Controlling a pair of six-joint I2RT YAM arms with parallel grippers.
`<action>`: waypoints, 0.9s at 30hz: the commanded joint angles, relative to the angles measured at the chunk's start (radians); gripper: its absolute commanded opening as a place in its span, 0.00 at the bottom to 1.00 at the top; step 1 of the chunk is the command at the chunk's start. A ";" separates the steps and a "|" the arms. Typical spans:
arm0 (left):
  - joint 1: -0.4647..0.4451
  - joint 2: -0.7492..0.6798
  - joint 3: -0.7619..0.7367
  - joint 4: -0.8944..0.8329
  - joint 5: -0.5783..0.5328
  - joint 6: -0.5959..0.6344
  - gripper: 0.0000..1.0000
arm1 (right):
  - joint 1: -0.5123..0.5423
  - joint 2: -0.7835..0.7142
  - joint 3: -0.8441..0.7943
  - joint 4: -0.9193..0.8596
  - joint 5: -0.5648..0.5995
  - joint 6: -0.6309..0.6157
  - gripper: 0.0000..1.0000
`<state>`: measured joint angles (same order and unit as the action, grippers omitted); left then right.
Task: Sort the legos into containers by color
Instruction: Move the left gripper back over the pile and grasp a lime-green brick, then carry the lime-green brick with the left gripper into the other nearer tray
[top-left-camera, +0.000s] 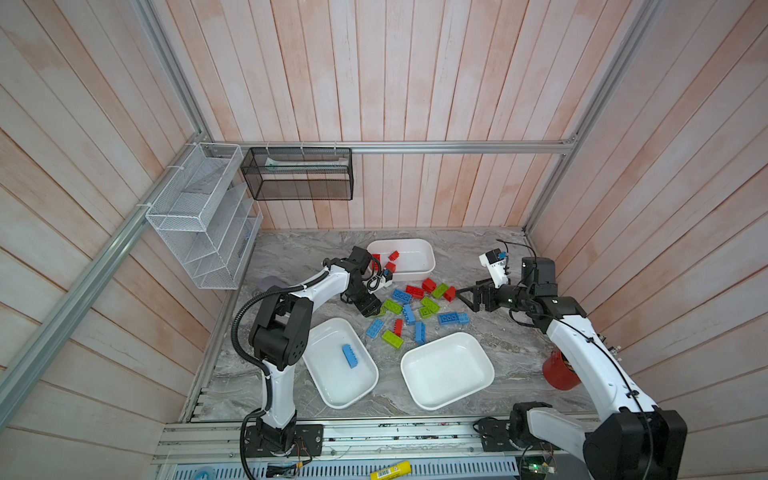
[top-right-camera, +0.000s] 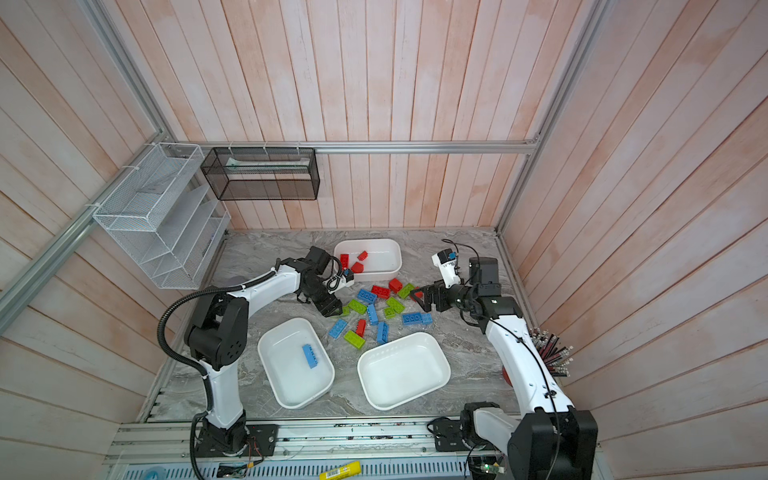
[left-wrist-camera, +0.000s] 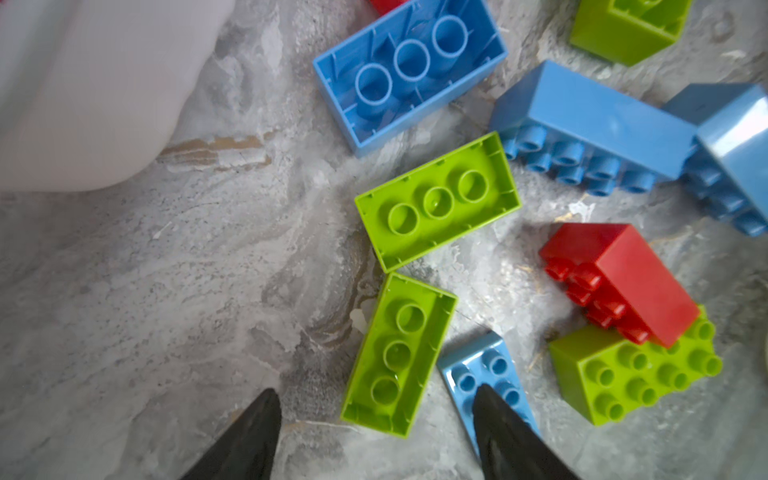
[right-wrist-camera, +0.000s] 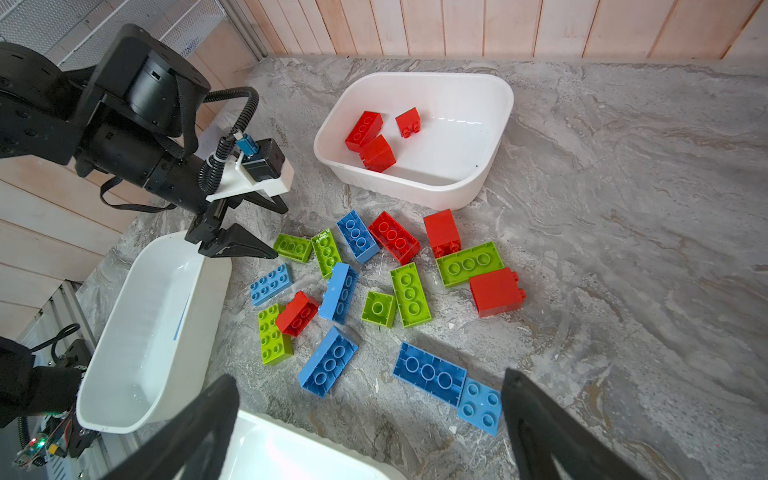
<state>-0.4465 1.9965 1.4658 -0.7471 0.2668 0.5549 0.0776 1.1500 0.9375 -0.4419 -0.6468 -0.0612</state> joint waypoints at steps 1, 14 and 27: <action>-0.015 0.032 0.014 0.034 -0.036 0.073 0.75 | -0.006 -0.012 0.026 -0.031 0.014 -0.020 0.98; -0.026 0.066 -0.002 0.071 -0.118 0.093 0.64 | -0.015 -0.012 0.022 -0.038 0.014 -0.023 0.98; -0.045 0.112 0.013 0.079 -0.133 0.108 0.49 | -0.018 -0.016 0.034 -0.053 0.002 -0.025 0.98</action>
<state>-0.4919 2.0705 1.4708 -0.6640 0.1497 0.6441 0.0666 1.1500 0.9379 -0.4728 -0.6407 -0.0753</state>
